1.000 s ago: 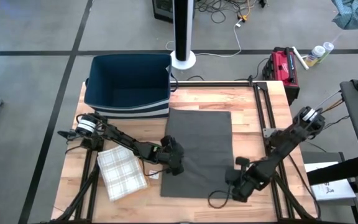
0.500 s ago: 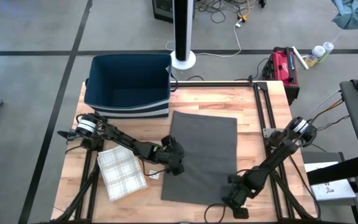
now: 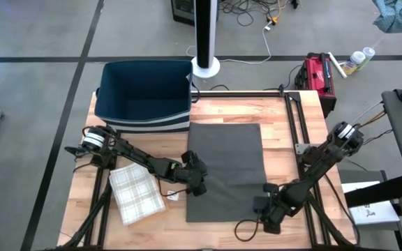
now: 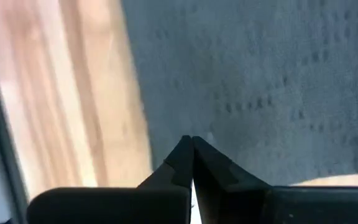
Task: Fold towel
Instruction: Fold the gray kitchen towel
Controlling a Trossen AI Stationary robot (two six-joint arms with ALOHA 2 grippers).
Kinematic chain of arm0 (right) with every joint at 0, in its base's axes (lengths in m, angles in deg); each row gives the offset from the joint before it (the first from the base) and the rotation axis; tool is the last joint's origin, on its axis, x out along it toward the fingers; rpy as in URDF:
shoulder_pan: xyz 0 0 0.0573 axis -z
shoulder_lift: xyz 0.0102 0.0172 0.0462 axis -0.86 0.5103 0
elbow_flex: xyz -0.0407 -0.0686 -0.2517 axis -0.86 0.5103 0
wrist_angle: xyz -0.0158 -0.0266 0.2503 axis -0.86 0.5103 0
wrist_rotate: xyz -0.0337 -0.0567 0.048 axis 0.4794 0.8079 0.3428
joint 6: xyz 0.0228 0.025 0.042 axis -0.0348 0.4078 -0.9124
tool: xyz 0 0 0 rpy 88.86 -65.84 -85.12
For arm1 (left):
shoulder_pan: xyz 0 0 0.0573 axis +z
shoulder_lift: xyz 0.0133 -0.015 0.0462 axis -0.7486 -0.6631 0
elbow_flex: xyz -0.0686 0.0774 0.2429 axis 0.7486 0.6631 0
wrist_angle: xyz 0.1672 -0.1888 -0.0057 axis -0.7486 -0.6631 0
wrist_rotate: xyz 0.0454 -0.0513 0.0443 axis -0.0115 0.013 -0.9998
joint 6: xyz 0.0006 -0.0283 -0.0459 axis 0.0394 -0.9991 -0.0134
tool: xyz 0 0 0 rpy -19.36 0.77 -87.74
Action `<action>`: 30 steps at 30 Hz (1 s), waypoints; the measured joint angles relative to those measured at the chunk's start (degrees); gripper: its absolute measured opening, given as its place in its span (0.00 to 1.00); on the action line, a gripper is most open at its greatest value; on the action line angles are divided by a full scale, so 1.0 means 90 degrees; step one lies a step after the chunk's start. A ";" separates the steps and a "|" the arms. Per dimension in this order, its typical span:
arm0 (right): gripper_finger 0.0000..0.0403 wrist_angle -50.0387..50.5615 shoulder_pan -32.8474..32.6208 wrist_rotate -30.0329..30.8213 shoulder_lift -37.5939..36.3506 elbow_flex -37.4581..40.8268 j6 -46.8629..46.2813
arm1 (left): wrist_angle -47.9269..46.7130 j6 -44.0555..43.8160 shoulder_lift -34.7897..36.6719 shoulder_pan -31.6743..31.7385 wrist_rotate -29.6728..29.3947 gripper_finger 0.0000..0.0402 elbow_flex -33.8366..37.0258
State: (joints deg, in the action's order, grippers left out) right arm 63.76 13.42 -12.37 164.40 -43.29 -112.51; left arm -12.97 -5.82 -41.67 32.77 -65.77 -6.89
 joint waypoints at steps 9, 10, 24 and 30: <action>0.00 -0.0718 -0.0008 -0.0842 0.0584 0.0036 -0.0159 | -0.0072 -0.0092 0.0000 0.0006 -0.0005 0.29 0.0051; 0.00 -0.0875 -0.0009 -0.1072 0.0654 0.0036 -0.0111 | -0.0095 -0.0125 0.0000 0.0014 -0.0014 0.30 0.0054; 0.00 -0.1049 -0.0070 -0.1270 0.0629 0.0036 0.0230 | -0.0139 -0.0166 0.0000 0.0023 -0.0112 0.31 0.0129; 0.00 -0.0386 -0.0097 -0.1205 0.0467 0.0034 -0.0257 | -0.0169 -0.0188 0.0000 0.0023 -0.0112 0.30 0.0134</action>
State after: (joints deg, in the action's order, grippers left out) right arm 60.28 12.55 -23.21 168.60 -42.99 -114.83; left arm -14.50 -7.51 -41.67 32.98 -66.78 -5.68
